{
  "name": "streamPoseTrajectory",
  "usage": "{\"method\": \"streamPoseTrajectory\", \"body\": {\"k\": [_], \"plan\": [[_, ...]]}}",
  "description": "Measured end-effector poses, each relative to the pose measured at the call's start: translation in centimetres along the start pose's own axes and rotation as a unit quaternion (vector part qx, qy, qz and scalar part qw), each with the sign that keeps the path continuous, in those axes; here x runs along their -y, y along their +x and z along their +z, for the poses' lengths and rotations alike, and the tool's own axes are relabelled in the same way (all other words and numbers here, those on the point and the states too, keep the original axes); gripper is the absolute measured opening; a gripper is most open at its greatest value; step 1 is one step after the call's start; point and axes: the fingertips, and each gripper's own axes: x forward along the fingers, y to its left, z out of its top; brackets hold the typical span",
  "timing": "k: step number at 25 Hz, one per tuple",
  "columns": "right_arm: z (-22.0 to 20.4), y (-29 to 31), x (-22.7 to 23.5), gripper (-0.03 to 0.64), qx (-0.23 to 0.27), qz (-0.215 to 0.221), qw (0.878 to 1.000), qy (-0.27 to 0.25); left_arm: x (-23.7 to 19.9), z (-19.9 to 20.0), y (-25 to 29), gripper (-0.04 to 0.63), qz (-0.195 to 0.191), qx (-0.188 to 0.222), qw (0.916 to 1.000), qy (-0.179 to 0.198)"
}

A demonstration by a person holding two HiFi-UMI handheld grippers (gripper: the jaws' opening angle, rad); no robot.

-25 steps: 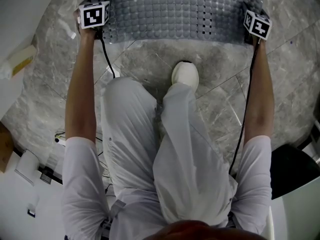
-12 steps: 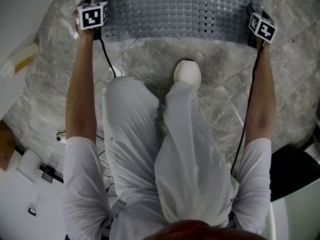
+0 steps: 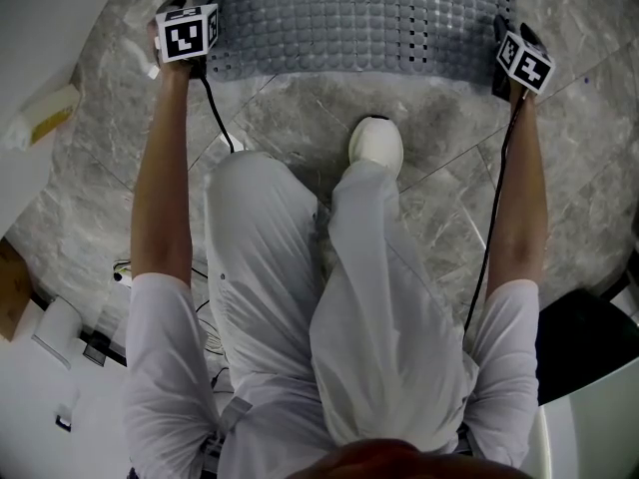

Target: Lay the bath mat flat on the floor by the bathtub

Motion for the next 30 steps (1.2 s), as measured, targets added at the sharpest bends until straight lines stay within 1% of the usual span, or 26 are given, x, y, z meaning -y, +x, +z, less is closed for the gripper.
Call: {"method": "streamPoseTrajectory", "body": {"k": [5,8,10,16,18,19,21,22,25,28,30], "plan": [[1.1,-0.5,-2.1,0.230,0.028,0.019,0.999,0.016,2.1,1.3,-0.3,0.282,-0.021,0.032,0.9992,-0.014],[1.7,-0.8,-4.1,0.213,0.040,0.039,0.998,0.019,3.4,2.3,-0.7,0.281,-0.028,0.052,0.9982,-0.009],[2.2,-1.2,-5.5,0.190,0.050,0.054,0.997,0.020,4.3,3.0,-0.9,0.270,-0.035,0.063,0.9974,-0.005],[4.1,-2.1,-9.5,0.100,0.084,0.090,0.992,0.016,6.5,5.1,-1.7,0.171,-0.044,0.102,0.9938,-0.008],[4.7,-2.5,-10.6,0.063,0.099,0.099,0.990,0.017,6.8,5.9,-2.2,0.125,-0.031,0.122,0.9921,-0.007],[5.1,-2.8,-11.1,0.044,0.108,0.102,0.989,0.017,6.8,6.4,-2.5,0.090,-0.019,0.135,0.9907,-0.002],[6.0,-3.4,-12.1,0.003,0.125,0.110,0.986,0.020,7.0,7.3,-3.2,0.025,0.002,0.160,0.9870,0.015],[6.3,-3.6,-12.6,0.003,0.131,0.116,0.984,0.020,7.3,7.7,-3.4,0.000,0.006,0.169,0.9853,0.023],[7.0,-4.3,-14.1,0.002,0.144,0.135,0.980,0.004,8.7,8.3,-4.0,0.000,0.001,0.184,0.9821,0.039],[7.9,-4.9,-15.5,0.002,0.163,0.142,0.976,-0.030,10.4,9.0,-4.2,0.000,-0.009,0.199,0.9784,0.055],[8.3,-5.1,-16.3,0.002,0.167,0.144,0.974,-0.042,11.4,9.2,-4.1,-0.001,-0.023,0.200,0.9784,0.048]]}}
